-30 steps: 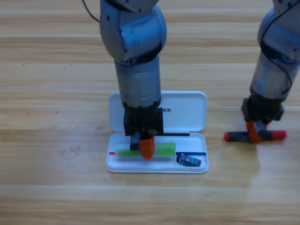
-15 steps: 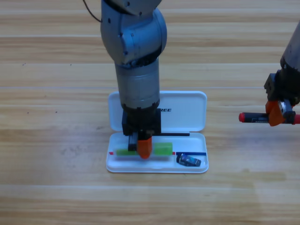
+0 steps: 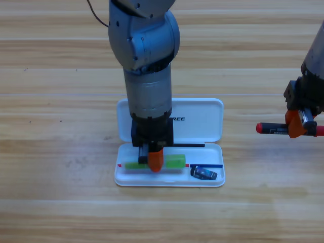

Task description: Clean up eraser and pencils

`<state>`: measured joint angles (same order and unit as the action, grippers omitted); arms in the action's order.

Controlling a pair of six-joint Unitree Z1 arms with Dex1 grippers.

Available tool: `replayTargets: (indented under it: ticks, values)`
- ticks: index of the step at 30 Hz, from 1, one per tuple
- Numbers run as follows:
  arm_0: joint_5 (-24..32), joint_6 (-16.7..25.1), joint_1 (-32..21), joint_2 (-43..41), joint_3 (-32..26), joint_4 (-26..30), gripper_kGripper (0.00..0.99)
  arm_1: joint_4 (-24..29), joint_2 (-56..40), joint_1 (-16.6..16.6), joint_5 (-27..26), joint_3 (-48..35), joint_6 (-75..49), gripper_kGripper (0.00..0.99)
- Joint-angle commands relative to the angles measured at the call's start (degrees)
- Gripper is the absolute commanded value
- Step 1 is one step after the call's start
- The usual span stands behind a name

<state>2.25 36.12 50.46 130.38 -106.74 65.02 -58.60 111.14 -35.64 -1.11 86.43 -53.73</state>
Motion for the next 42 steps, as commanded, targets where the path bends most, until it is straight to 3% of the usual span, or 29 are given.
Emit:
replayTargets:
  ticks: [1,3,4,9,15,20,23,27,32,42]
  values:
    - [-0.5,-0.7,1.2,1.6,1.4,-0.2,0.575,-1.1,-0.8,-2.4,-0.9,-1.1,1.0,0.0]
    - [-0.6,-0.9,1.2,1.5,1.5,-0.2,0.928,-1.1,-0.7,-2.7,-0.9,-1.0,1.3,0.0]
    - [-0.6,-0.9,1.2,1.4,1.5,-0.2,0.985,-1.1,-0.7,-2.9,-0.9,-0.9,1.4,0.0]
    - [-0.6,-1.1,1.2,1.3,1.6,-0.2,0.99,-1.3,-0.9,-4.0,-0.9,-0.5,2.1,0.0]
    - [-1.7,-1.0,1.0,0.0,1.4,0.3,0.99,-3.9,-0.3,-9.4,-1.3,2.3,4.3,0.0]
    - [-2.9,0.0,-3.4,-6.5,0.8,3.3,0.99,-4.5,3.0,-14.5,-1.0,6.8,6.6,0.0]
    - [-3.3,1.0,-6.9,-13.6,4.3,3.8,0.99,-6.1,7.6,-16.9,-0.9,11.9,8.2,0.0]
    - [-3.2,4.8,-12.6,-21.0,10.5,3.7,0.99,-6.3,14.7,-18.5,-0.7,18.9,10.0,0.0]
    - [-2.1,9.5,-17.9,-23.7,14.7,3.5,0.99,-6.8,22.1,-19.8,0.8,26.8,10.7,0.0]
    - [-1.5,10.7,-19.3,-24.3,17.0,2.7,0.99,-6.8,27.2,-20.0,2.3,32.9,10.8,0.0]
